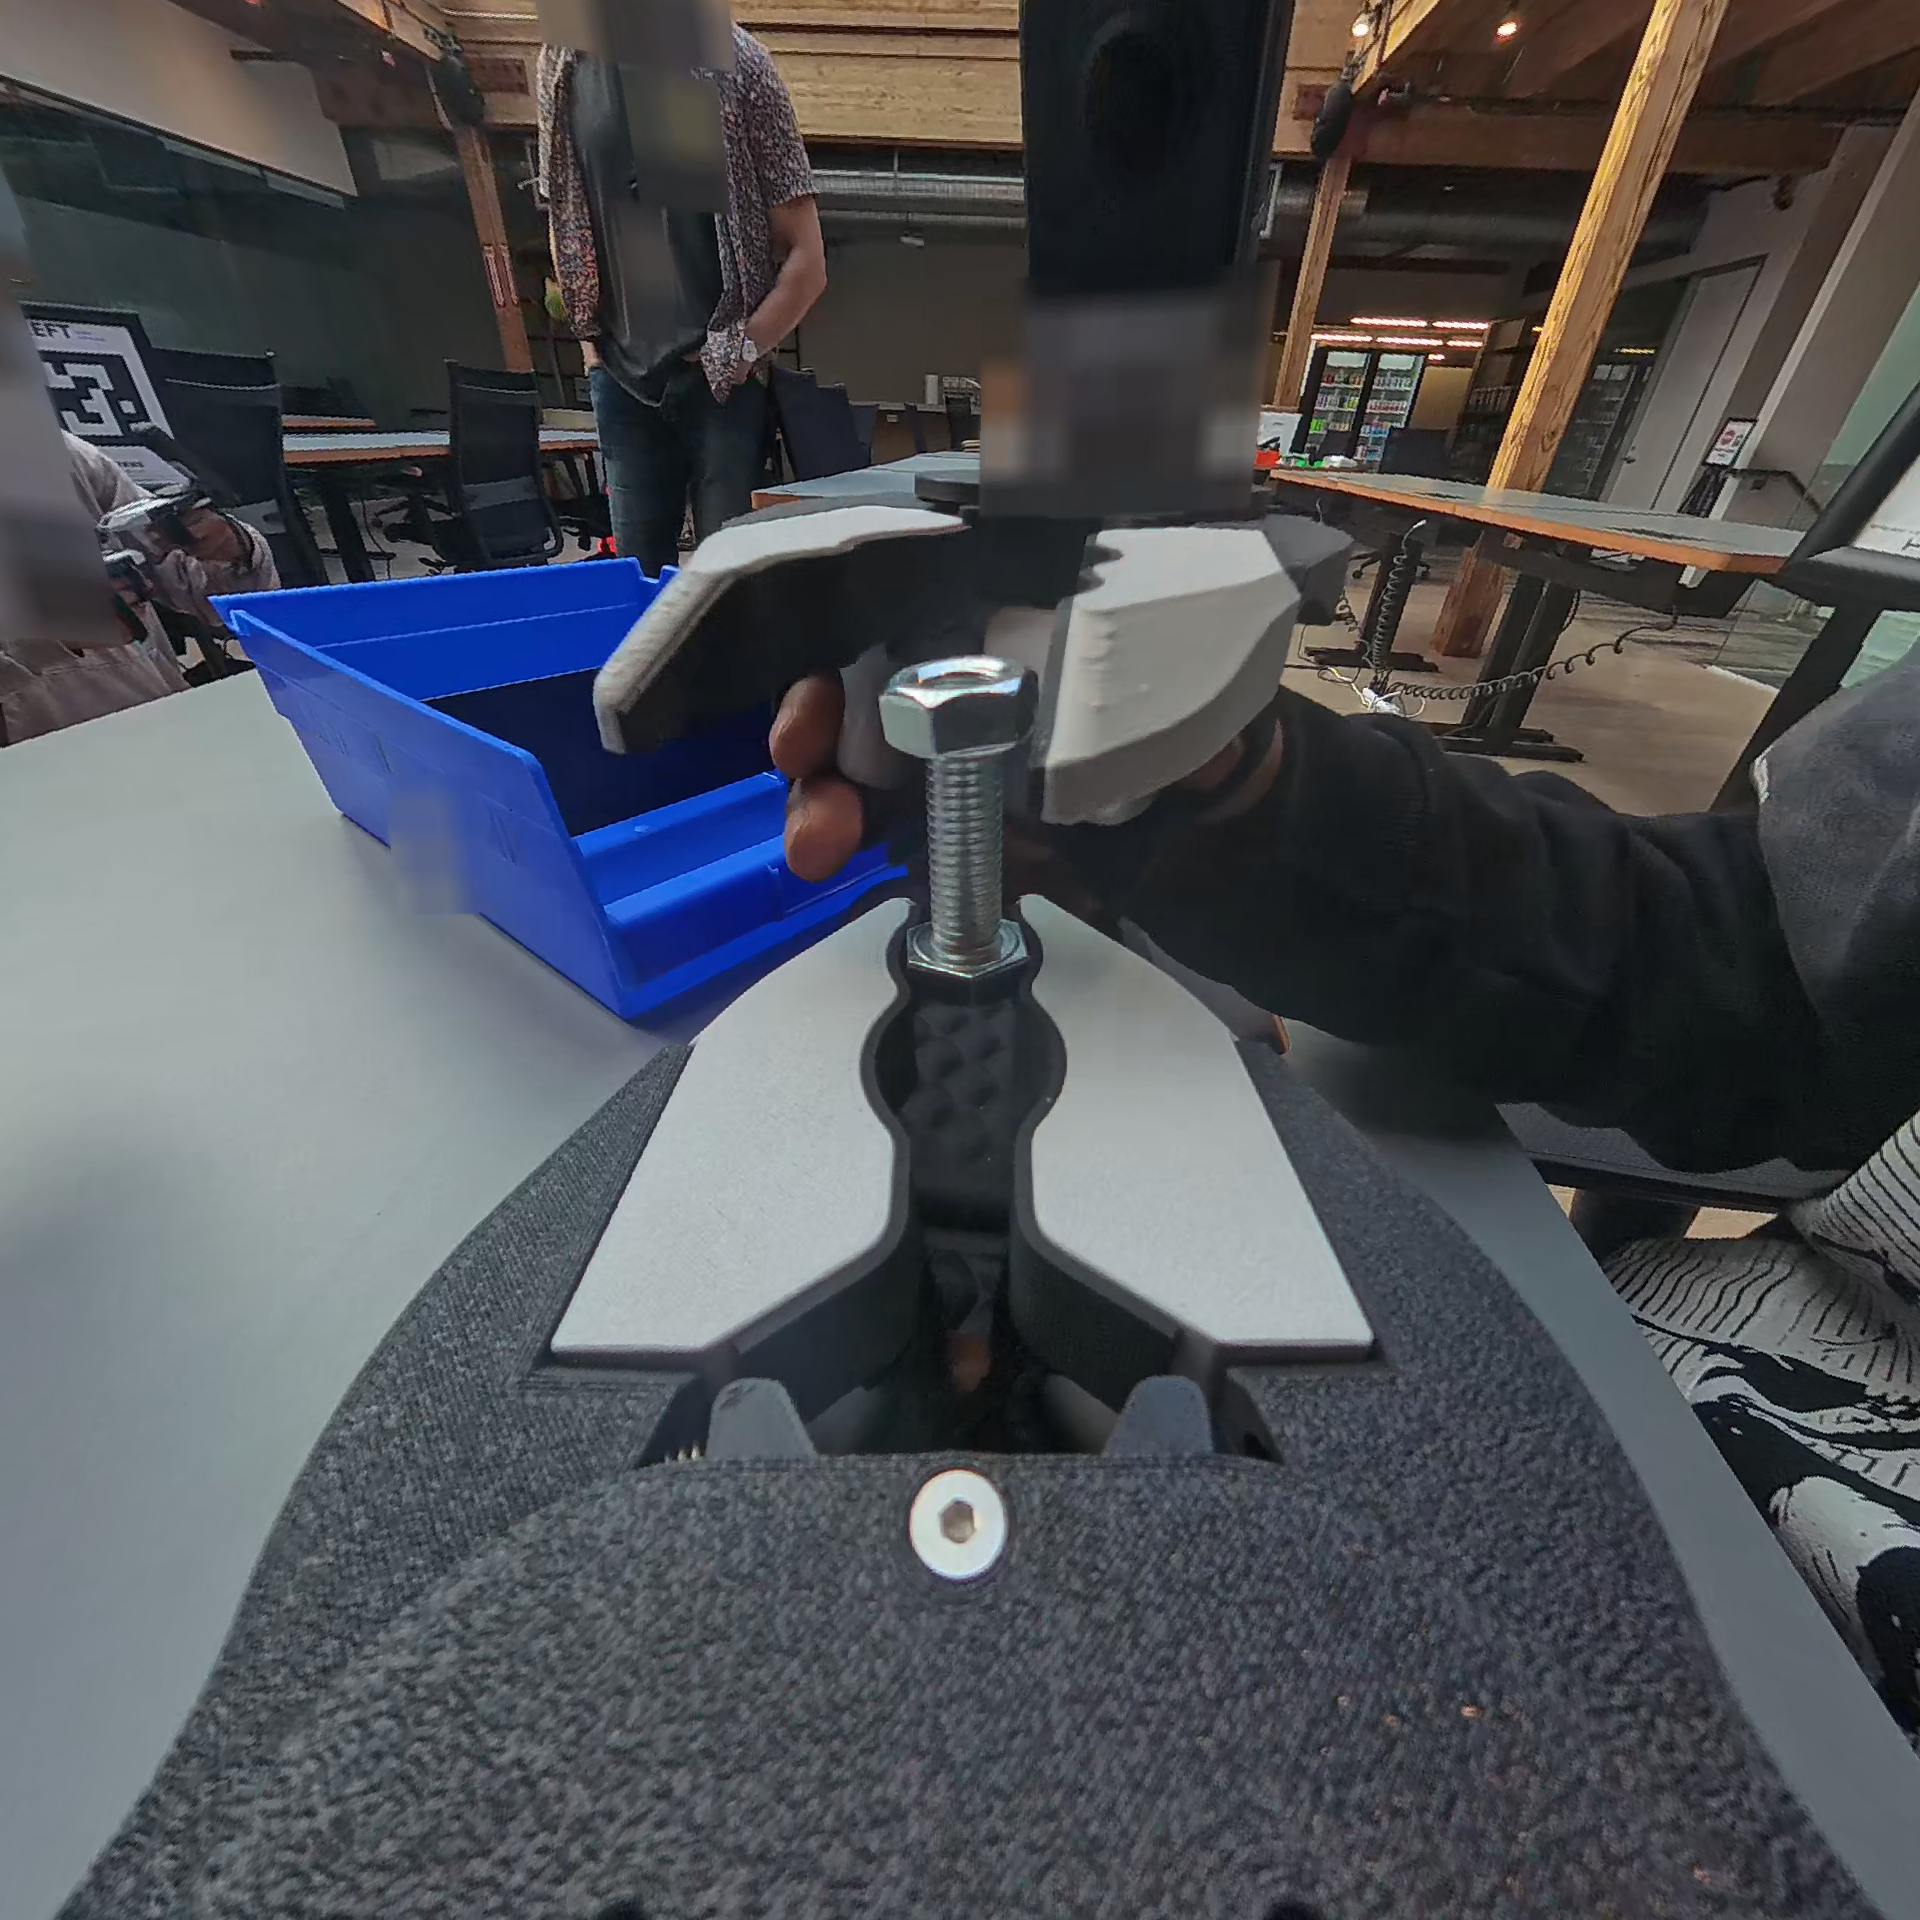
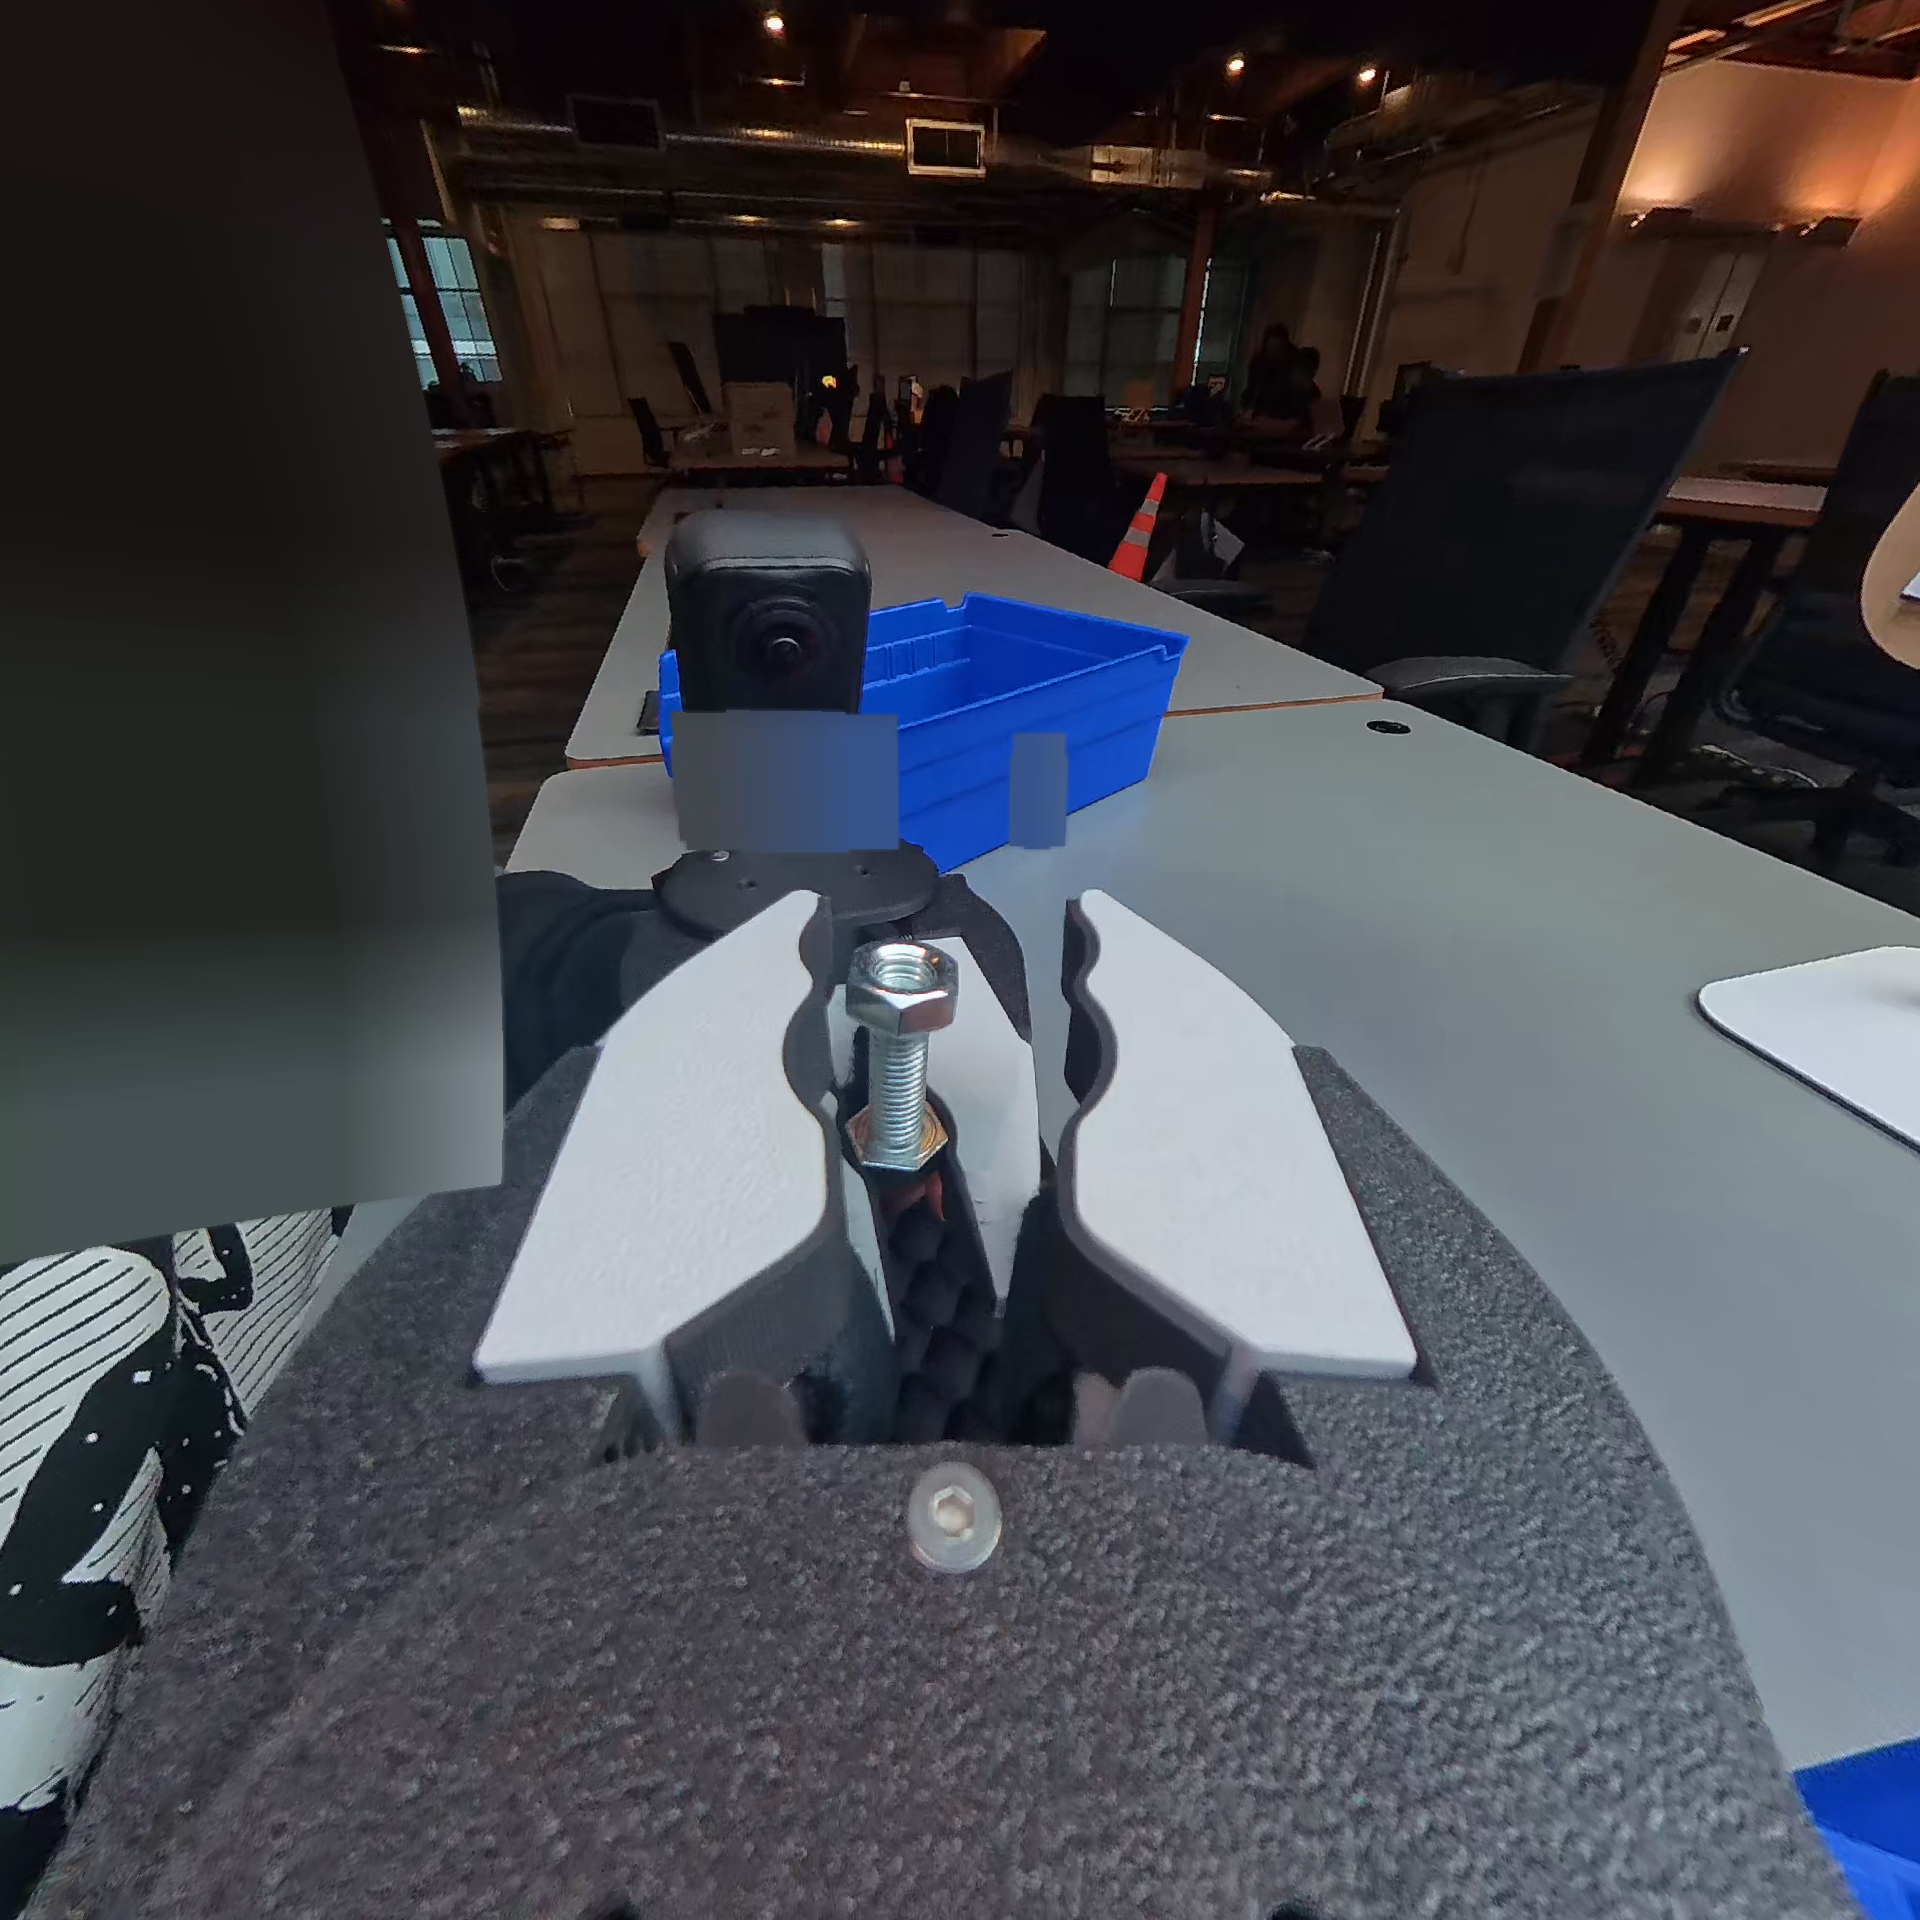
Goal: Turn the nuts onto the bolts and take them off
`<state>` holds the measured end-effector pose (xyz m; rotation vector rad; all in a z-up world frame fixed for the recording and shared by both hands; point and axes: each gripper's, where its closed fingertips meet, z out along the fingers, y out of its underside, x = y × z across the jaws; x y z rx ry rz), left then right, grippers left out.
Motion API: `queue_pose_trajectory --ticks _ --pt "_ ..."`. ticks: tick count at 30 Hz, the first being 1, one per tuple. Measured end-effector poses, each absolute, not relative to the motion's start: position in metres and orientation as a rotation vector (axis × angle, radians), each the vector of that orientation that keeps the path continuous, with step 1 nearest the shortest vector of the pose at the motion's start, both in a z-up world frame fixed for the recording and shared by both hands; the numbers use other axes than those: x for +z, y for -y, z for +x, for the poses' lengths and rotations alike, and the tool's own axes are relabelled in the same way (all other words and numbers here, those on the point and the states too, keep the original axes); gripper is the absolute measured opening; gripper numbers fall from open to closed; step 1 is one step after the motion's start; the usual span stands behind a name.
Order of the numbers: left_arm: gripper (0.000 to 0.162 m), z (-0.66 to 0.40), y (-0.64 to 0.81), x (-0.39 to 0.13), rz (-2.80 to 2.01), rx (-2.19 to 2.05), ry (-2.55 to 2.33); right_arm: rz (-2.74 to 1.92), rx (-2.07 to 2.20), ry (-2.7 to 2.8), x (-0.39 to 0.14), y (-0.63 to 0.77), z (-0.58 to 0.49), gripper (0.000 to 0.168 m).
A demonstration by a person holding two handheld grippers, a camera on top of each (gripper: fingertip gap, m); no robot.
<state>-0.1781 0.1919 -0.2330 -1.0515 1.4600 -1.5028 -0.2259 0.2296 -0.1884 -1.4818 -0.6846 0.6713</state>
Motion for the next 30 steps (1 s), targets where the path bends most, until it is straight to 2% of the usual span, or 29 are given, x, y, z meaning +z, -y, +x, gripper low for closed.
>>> queue_pose_trajectory --ticks 30 --pt "0.014 -0.179 -0.193 -0.232 -1.049 -1.51 -1.451 -1.49 0.657 0.664 -0.19 -0.221 -0.208 0.042"
